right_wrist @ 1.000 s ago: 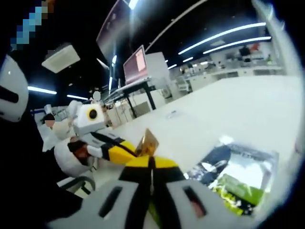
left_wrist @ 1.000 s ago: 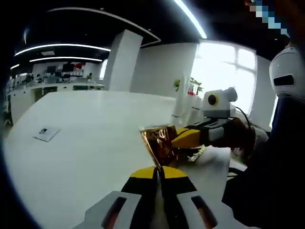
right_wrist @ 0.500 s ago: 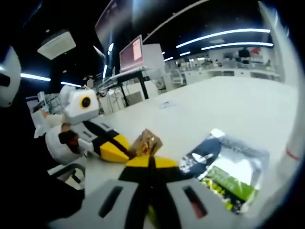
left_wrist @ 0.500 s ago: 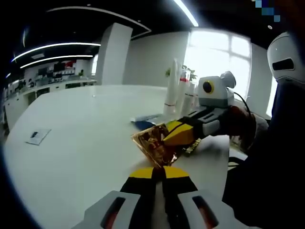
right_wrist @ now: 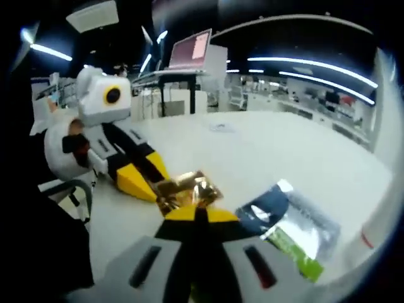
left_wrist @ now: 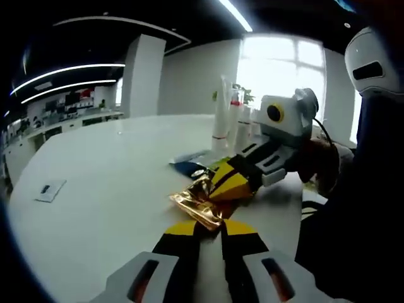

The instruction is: Arrange the skincare products in the storage area until every visible bottle or jar stands upright without overlapping.

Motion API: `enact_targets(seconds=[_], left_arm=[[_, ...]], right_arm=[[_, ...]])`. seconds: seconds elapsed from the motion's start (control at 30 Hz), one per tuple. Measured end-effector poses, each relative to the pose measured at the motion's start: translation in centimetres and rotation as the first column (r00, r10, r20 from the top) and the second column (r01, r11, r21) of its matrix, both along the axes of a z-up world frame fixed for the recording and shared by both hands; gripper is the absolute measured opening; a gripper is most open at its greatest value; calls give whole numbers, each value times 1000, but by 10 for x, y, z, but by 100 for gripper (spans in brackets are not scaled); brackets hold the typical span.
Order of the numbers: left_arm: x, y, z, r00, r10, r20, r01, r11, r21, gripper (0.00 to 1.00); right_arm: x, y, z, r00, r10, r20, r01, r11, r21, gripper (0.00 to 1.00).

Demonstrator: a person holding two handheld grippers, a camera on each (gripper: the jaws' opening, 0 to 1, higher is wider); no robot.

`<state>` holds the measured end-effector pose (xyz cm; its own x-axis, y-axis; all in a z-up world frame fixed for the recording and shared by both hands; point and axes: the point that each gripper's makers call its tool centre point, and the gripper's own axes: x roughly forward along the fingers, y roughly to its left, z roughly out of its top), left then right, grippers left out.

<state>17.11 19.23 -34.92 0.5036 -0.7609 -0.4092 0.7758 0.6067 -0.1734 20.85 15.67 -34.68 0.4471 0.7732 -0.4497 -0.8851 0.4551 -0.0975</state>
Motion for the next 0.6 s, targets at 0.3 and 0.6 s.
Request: enact_targets(seconds=[0.3, 0.6], left_arm=[[11, 18, 12, 995, 95, 7, -94, 991, -94, 17], [18, -6, 8, 999, 39, 33, -38, 999, -33, 12]], right_arm=[[0, -1, 0, 999, 3, 32, -2, 1000, -19, 1], [-2, 0, 1, 996, 14, 89, -6, 996, -87, 1]])
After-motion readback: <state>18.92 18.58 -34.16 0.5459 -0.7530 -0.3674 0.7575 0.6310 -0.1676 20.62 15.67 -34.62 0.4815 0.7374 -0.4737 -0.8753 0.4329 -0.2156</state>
